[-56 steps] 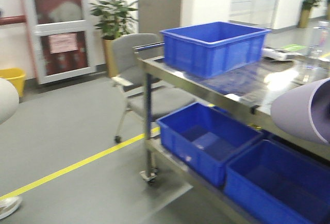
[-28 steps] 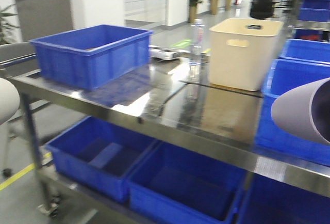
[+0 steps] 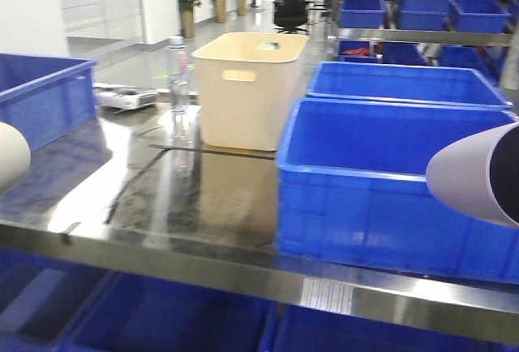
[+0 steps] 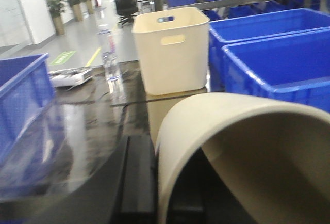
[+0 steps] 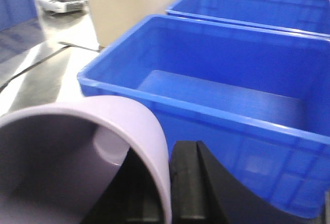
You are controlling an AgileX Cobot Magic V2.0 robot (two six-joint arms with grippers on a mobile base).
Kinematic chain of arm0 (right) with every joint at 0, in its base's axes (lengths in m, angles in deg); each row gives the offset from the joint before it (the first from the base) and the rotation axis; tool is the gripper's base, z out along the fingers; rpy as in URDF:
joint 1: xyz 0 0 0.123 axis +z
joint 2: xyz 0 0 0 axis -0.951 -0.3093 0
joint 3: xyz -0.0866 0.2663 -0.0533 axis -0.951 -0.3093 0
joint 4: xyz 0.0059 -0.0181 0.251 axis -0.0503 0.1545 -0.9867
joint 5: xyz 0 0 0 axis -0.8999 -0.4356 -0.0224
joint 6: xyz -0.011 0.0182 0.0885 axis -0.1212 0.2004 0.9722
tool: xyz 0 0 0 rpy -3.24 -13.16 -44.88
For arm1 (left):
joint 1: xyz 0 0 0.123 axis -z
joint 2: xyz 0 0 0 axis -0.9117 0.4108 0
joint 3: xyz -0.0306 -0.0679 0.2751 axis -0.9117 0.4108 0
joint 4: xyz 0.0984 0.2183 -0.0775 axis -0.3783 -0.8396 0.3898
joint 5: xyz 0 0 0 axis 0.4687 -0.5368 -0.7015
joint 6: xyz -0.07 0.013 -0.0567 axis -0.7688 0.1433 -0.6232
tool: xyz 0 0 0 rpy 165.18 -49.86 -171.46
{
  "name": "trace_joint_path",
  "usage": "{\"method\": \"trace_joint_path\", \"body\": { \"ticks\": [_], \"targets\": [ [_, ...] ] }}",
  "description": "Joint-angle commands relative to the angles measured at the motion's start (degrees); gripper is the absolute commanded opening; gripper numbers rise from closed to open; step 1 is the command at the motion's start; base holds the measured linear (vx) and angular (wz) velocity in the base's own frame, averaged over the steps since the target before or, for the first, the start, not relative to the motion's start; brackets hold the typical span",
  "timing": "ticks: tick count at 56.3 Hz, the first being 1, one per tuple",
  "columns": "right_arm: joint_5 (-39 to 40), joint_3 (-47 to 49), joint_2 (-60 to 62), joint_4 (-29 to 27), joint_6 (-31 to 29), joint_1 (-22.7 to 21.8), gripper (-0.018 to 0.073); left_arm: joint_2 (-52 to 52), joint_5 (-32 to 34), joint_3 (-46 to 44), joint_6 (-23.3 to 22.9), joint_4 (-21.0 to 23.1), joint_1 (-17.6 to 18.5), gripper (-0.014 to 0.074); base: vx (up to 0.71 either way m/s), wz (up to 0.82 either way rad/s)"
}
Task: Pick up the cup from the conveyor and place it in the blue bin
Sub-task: 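Drive up to the nearest blue bin holding both cups above it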
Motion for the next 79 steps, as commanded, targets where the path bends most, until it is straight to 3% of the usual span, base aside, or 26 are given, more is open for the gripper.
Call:
{"method": "trace_joint_path", "body": {
  "ticks": [1,33,79],
  "targets": [
    [5.43,1.79,0.33,0.60,-0.16,-0.04,-0.0009,-0.28,5.32,-1.32,-0.38,0.62,0.19,0.0000,0.21,-0.47],
    [5.43,1.79,0.33,0.60,-0.16,-0.04,-0.0009,-0.28,5.32,-1.32,-0.38,0.62,0.19,0.0000,0.21,-0.35],
    [5.43,1.79,0.33,0.60,-0.16,-0.04,-0.0009,-0.28,5.32,-1.32,-0.38,0.62,0.19,0.0000,0.16,-0.05]
  ]
}}
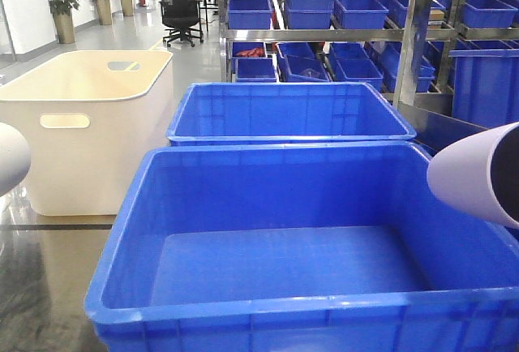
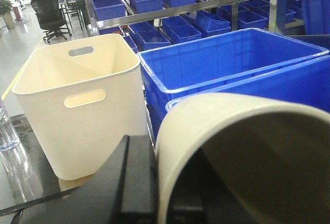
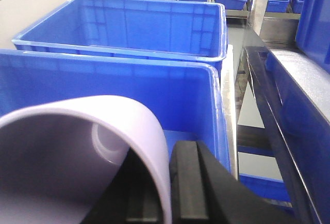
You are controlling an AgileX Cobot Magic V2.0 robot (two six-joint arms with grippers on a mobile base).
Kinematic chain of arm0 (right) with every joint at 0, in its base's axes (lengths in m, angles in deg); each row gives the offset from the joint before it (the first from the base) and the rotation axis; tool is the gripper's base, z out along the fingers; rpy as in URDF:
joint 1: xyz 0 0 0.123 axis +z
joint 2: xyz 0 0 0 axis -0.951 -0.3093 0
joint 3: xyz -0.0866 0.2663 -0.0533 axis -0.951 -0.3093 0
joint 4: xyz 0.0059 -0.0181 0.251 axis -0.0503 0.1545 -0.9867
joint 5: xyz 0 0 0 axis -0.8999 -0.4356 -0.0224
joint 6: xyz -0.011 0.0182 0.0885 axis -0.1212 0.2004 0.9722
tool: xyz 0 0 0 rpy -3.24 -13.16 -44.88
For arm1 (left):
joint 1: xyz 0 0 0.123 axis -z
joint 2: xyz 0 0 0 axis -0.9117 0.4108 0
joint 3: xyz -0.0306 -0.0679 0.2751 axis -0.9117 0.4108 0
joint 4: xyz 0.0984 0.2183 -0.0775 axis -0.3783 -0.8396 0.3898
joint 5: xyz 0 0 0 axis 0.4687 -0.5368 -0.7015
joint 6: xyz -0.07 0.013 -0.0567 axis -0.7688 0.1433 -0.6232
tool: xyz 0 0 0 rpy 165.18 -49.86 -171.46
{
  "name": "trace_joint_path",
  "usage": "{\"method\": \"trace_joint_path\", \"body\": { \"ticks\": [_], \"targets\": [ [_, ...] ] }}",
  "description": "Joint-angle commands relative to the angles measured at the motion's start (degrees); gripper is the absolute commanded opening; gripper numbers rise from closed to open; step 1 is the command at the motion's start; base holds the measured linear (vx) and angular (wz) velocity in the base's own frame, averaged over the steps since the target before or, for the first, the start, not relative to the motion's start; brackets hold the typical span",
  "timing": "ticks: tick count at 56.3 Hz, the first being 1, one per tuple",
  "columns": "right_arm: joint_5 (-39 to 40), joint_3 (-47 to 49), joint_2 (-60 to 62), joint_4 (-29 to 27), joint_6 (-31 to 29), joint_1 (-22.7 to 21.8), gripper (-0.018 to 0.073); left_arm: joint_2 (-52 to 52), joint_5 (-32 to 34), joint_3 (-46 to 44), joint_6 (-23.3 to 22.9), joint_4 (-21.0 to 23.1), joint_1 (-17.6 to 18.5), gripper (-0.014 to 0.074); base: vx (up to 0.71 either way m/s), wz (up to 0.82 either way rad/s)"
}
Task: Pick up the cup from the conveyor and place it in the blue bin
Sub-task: 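Drive up to the nearest blue bin holding both cups above it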
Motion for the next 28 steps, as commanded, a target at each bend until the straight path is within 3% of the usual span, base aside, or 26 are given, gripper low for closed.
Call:
{"method": "trace_joint_path", "body": {
  "ticks": [1,28],
  "targets": [
    [5.43,1.79,0.33,0.60,-0.16,-0.04,-0.0009,-0.28,5.32,-1.32,-0.38,0.62,0.19,0.0000,0.07,-0.02],
    [5.43,1.79,0.33,0.60,-0.16,-0.04,-0.0009,-0.22,5.33,-1.32,-0.38,0.62,0.19,0.0000,0.02,-0.01]
  ]
}}
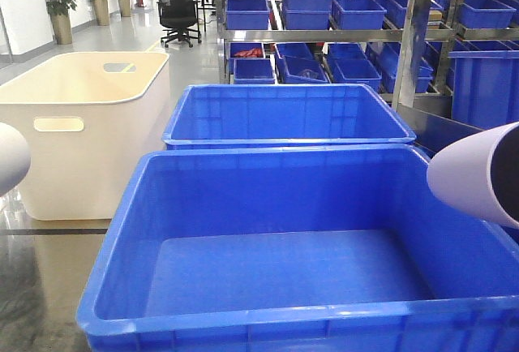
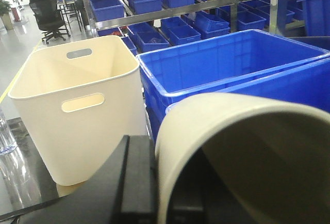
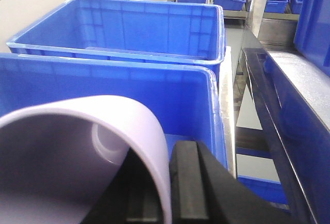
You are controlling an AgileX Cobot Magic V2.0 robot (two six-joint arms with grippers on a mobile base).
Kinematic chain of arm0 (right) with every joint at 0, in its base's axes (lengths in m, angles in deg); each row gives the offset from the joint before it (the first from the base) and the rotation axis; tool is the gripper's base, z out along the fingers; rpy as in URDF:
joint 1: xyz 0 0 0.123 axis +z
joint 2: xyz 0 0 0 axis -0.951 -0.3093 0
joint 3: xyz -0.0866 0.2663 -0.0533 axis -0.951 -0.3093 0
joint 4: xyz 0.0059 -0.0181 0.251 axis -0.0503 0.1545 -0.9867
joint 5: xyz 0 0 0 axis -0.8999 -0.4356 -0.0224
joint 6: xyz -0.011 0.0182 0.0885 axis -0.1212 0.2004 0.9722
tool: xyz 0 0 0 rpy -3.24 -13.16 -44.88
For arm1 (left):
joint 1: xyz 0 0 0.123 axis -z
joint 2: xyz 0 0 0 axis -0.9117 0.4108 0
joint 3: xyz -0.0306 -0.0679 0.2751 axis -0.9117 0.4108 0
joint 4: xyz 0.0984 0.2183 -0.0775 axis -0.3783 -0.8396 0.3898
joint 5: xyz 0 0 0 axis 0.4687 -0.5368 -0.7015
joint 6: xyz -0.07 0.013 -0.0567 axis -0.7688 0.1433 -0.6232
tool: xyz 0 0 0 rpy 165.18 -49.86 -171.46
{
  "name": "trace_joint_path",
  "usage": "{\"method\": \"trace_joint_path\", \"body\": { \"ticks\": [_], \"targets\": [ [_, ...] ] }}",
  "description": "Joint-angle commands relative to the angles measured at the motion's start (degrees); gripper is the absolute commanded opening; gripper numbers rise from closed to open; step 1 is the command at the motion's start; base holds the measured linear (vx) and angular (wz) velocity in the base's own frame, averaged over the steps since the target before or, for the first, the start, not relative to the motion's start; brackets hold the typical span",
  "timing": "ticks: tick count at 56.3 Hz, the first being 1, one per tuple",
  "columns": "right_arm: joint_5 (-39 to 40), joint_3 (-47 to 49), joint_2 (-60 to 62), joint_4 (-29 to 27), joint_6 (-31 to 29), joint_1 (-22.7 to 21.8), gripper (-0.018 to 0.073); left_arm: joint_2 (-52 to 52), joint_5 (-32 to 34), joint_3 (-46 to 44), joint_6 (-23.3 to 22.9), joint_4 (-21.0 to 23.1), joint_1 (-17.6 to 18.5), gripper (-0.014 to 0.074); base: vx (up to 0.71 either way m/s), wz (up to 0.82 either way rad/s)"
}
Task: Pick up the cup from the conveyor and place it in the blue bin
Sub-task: 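Drive up to the nearest blue bin holding both cups above it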
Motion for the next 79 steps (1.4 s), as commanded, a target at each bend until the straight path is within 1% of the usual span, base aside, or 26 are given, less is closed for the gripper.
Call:
{"method": "trace_joint_path", "body": {
  "ticks": [1,55,63,65,67,71,73,77,79],
  "targets": [
    [5.43,1.79,0.33,0.60,-0.16,-0.04,-0.0009,-0.22,5.33,-1.32,-0.38,0.62,0.19,0.0000,0.00,0.00],
    [5.59,1.79,0.32,0.55,-0.16,-0.04,-0.0009,-0.18,5.30,-1.32,-0.38,0.77,0.19,0.0000,0.00,0.00],
    [6.12,1.79,0.28,-0.35,-0.17,-0.04,-0.0009,1.64,6.77,-1.32,0.03,1.20,0.19,0.0000,0.00,0.00],
    [6.80,1.79,-0.04,-0.82,-0.21,-0.04,-0.0009,2.53,7.75,-1.32,0.89,1.36,0.19,0.0000,0.00,0.00],
    [7.54,1.79,-0.30,-1.21,-0.21,-0.04,-0.0009,3.51,8.82,-1.32,2.30,2.49,0.19,0.0000,0.00,0.00],
    [9.91,1.79,-1.38,-2.46,-0.52,-0.04,-0.0009,5.90,9.62,-2.31,7.01,7.14,0.87,0.0000,0.00,0.00],
    [11.20,1.79,-2.07,-3.33,-0.79,0.01,-0.0009,7.18,9.56,-3.16,10.50,9.38,1.52,0.0000,0.00,0.00],
    [12.85,1.79,-3.71,-4.56,-2.39,0.01,-0.0009,11.31,8.46,-6.71,18.30,16.43,3.90,0.0000,0.00,0.00],
    [13.19,1.84,-4.67,-5.74,-3.84,0.01,-0.0009,13.09,7.66,-8.38,22.11,19.22,4.88,0.0000,0.00,0.00]
  ]
}}
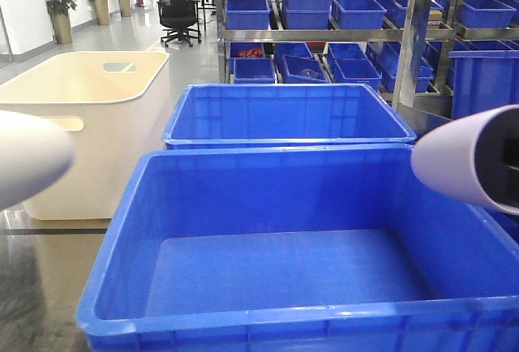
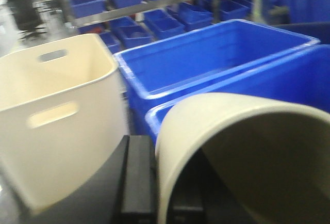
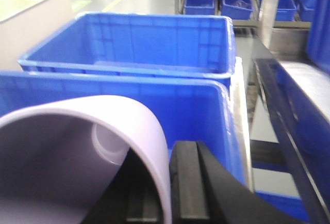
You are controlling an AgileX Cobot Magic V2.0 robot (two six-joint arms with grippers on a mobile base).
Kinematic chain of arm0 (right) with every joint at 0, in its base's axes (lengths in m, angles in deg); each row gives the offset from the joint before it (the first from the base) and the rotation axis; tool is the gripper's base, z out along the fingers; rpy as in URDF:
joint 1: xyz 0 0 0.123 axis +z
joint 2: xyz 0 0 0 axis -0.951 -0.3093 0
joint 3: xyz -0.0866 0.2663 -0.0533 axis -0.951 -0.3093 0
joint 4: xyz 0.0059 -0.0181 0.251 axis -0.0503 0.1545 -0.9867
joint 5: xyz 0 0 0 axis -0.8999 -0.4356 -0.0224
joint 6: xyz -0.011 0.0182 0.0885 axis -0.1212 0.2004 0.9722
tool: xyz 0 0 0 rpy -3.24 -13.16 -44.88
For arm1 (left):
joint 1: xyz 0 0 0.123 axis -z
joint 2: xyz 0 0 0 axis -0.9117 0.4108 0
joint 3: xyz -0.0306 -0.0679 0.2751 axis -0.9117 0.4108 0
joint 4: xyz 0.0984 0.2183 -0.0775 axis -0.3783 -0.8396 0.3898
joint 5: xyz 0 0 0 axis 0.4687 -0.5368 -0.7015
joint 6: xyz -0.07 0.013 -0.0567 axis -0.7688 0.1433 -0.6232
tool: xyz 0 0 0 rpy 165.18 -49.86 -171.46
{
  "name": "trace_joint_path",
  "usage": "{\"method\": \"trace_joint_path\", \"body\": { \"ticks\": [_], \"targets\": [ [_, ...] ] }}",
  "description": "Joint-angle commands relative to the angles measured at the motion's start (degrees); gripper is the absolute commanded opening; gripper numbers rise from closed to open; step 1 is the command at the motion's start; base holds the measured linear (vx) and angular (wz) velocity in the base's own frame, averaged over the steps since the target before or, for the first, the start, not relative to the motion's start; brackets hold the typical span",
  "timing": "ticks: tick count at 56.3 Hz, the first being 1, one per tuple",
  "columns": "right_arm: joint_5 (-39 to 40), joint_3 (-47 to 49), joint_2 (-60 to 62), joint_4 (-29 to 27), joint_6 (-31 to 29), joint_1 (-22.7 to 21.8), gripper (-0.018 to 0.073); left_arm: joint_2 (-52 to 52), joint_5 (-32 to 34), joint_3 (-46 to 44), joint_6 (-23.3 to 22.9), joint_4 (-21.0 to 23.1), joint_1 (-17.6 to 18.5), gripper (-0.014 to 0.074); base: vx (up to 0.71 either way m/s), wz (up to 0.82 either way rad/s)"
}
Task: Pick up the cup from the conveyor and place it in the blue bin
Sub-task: 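Open both grippers to drop the cups into the nearest blue bin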
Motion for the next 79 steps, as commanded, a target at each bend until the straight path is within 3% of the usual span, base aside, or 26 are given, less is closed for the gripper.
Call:
{"method": "trace_joint_path", "body": {
  "ticks": [1,6,14,30,37,43,50,56,62,67,73,79],
  "targets": [
    [7.37,1.84,-2.06,-2.94,-3.35,0.01,-0.0009,4.93,3.84,-6.33,10.20,10.22,3.03,0.0000,0.00,0.00],
    [7.97,1.84,-4.85,-6.70,-7.18,0.01,-0.0009,11.14,1.65,-11.50,16.71,17.07,5.64,0.0000,0.00,0.00],
    [10.31,1.84,-9.72,-13.27,-9.12,0.01,-0.0008,21.38,-0.44,-17.96,18.66,23.87,8.56,0.0002,0.00,0.00],
    [9.79,1.84,-14.37,-13.94,-10.03,0.01,0.0017,32.79,-0.89,-20.42,18.12,24.14,9.01,0.0059,0.00,0.00],
    [9.81,1.84,-15.22,-13.94,-9.95,0.01,0.0074,34.89,-0.96,-20.42,18.12,24.14,9.01,0.0183,0.00,0.00],
    [9.51,1.84,-15.36,-13.94,-9.86,0.01,0.0165,35.44,-1.31,-20.42,18.12,24.06,9.01,0.0353,0.00,0.00],
    [9.51,1.84,-15.36,-13.94,-9.86,0.01,0.0342,35.25,-1.75,-20.42,18.12,24.07,8.96,0.0547,0.00,0.00],
    [9.56,1.84,-15.36,-13.94,-9.86,0.01,0.0484,35.07,-2.83,-20.42,18.12,24.07,8.96,0.0630,0.00,0.00],
    [9.58,1.84,-15.10,-14.00,-9.64,0.01,0.0566,33.86,-5.27,-20.42,18.06,24.11,8.96,0.0617,0.00,0.00],
    [9.77,1.84,-15.10,-13.95,-9.64,0.01,0.0582,31.77,-7.51,-20.42,16.79,24.11,8.96,0.0570,0.00,0.00],
    [9.76,1.84,-15.10,-13.95,-9.64,0.01,0.0581,27.81,-8.96,-20.42,13.15,23.63,8.96,0.0471,0.00,0.00],
    [9.76,1.84,-15.10,-13.95,-9.64,0.01,0.0581,23.87,-9.41,-20.35,12.53,23.56,8.96,0.0363,0.00,0.00]
  ]
}}
